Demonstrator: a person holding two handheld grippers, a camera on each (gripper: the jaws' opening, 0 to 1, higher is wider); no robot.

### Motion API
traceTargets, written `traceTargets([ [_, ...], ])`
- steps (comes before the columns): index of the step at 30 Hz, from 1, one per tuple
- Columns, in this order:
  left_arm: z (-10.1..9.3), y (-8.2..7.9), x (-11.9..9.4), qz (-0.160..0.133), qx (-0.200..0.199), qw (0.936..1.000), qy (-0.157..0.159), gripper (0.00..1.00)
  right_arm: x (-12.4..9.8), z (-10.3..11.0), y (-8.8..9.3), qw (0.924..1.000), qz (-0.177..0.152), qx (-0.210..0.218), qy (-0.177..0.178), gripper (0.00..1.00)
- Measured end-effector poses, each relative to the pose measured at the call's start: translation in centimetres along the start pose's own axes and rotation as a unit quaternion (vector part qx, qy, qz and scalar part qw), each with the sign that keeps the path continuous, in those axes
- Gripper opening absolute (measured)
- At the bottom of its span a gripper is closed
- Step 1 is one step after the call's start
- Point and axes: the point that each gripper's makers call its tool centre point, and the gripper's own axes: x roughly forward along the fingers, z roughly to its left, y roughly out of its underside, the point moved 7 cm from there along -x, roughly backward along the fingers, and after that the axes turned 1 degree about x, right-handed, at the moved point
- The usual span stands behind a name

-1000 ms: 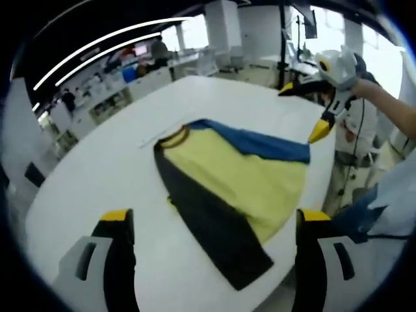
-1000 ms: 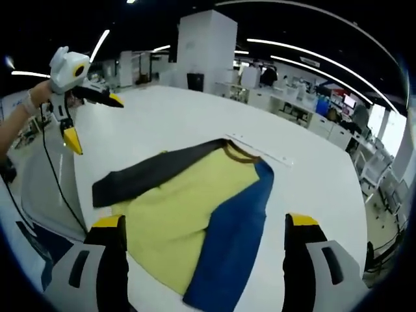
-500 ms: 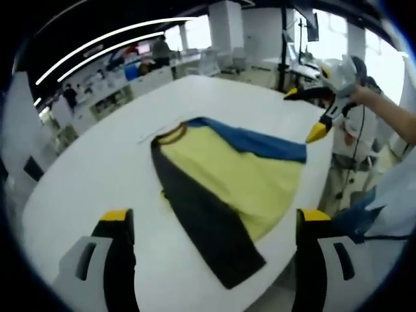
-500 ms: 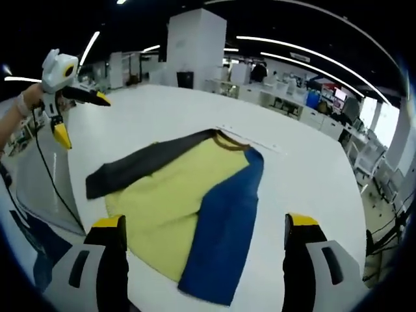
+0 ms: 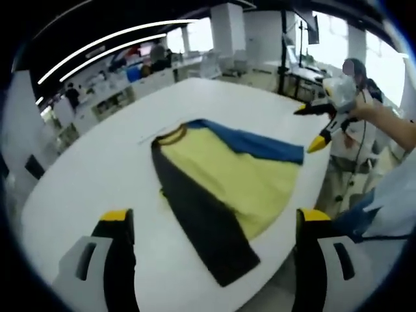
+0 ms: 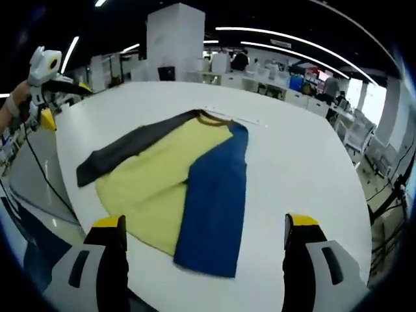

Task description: Fold the garment on the visible template until the final outline fits inside the template.

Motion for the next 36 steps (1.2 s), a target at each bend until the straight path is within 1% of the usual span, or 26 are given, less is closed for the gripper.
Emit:
traceTargets([
  [3,-0.2,0.0,-0.1,-0.002,-0.002,1.0000,0.000,1.00,-0.3,-0.3,0.4,1.0000,0.001,0.003,0.008,1.00],
  [6,-0.3,0.0,-0.1,-0.001,-0.002,1.0000,0.003,1.00,-0.5,-0.6,0.8,0.9998,0.001,0.016,0.015,1.00],
  [9,-0.4,-0.1,0.1,-0.005,-0.003,1.0000,0.006,1.00,-0.5,-0.6,1.2,0.9996,0.003,0.026,0.013,1.00],
  [13,-0.7,-0.6,0.2,-0.002,0.003,1.0000,0.006,1.00,-0.6,-0.8,1.5,0.9995,0.004,0.027,0.018,1.00],
  [14,-1.0,-0.8,0.4,-0.001,0.011,0.9999,0.011,1.00,-0.6,-1.1,1.6,0.9992,-0.002,0.034,0.022,1.00],
  [16,-1.2,-1.0,0.5,0.001,0.013,0.9998,0.013,1.00,-0.7,-1.2,1.6,0.9987,-0.009,0.043,0.024,1.00],
  [18,-1.4,-1.3,0.5,-0.002,0.015,0.9998,0.014,1.00,-0.8,-1.4,1.7,0.9986,-0.007,0.047,0.025,1.00],
  [21,-1.5,-1.6,0.6,-0.002,0.017,0.9998,0.014,1.00,-1.2,-1.9,1.8,0.9981,-0.014,0.048,0.037,0.96],
  [32,-2.2,-2.4,0.8,-0.005,0.030,0.9994,0.018,1.00,-2.2,-3.5,2.7,0.9954,-0.022,0.073,0.057,0.85],
  [36,-2.4,-2.7,0.9,-0.003,0.033,0.9993,0.019,1.00,-2.3,-4.2,2.9,0.9940,-0.027,0.081,0.068,0.74],
])
